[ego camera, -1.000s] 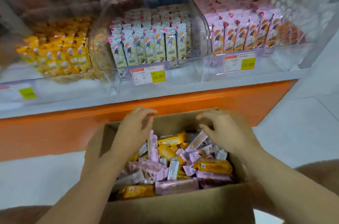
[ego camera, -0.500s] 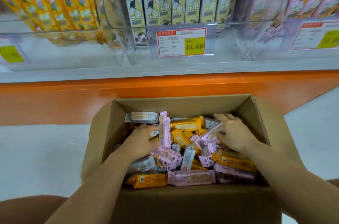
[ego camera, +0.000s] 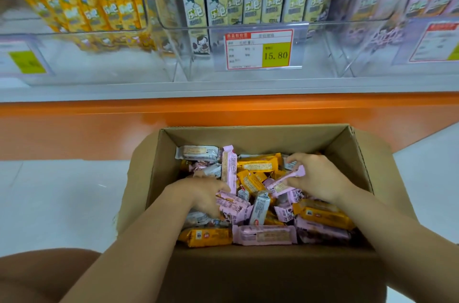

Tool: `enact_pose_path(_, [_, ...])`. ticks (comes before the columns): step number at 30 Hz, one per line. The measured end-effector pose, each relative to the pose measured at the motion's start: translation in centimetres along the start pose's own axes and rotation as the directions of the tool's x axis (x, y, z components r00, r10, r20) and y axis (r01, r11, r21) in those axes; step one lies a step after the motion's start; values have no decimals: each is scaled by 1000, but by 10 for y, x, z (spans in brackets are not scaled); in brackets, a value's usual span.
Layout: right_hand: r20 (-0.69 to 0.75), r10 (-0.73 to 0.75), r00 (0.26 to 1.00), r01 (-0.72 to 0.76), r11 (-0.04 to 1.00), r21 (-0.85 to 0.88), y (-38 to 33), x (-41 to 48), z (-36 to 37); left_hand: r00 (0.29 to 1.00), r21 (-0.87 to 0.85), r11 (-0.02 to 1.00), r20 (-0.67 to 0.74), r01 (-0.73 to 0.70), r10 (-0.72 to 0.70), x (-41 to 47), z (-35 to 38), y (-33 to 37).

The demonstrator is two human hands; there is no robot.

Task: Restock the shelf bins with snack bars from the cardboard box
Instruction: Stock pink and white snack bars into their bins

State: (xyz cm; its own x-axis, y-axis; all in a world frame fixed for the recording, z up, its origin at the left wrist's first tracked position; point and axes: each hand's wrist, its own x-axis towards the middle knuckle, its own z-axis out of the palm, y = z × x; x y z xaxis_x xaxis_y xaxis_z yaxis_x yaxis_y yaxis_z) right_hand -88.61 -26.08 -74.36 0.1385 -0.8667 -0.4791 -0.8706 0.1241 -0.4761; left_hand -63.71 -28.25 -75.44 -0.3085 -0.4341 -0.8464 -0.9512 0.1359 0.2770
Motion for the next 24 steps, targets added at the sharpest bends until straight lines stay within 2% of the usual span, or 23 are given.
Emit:
enact_pose_path(3, [6, -26, 1000, 26, 1000, 15, -5, -6, -6, 995, 71, 997, -105, 13, -6, -1, 7, 2])
enact_pose_path(8, [-89, -101, 991, 106, 993, 59, -12, -15, -25, 962, 210, 978, -268, 2, 56, -7, 8, 4])
enact_pose_path(10, [-109, -161, 981, 169, 983, 66, -21, -22, -35, 941, 140, 990, -331, -27, 72, -13, 1, 8])
enact_pose_path(12, [-171, -221, 960, 240, 966, 99, -32, -31, -45, 916, -18, 994, -391, -106, 90, -24, -9, 13])
enact_pose_path(14, [-266, -267, 926, 304, 946, 109, -42, -40, -56, 881, -87, 979, -458, -182, 123, -41, -20, 19])
enact_pose_path(18, [-452, -308, 837, 365, 930, 42, -55, -64, -77, 784, -115, 944, -594, -308, 183, -75, -39, 28])
enact_pose_path(21, [-572, -283, 770, 385, 921, 62, -59, -85, -88, 699, -74, 922, -675, -380, 234, -102, -48, 40])
enact_pose_path(24, [-631, -255, 733, 429, 893, 136, -66, -102, -95, 628, -9, 907, -724, -422, 285, -128, -54, 55])
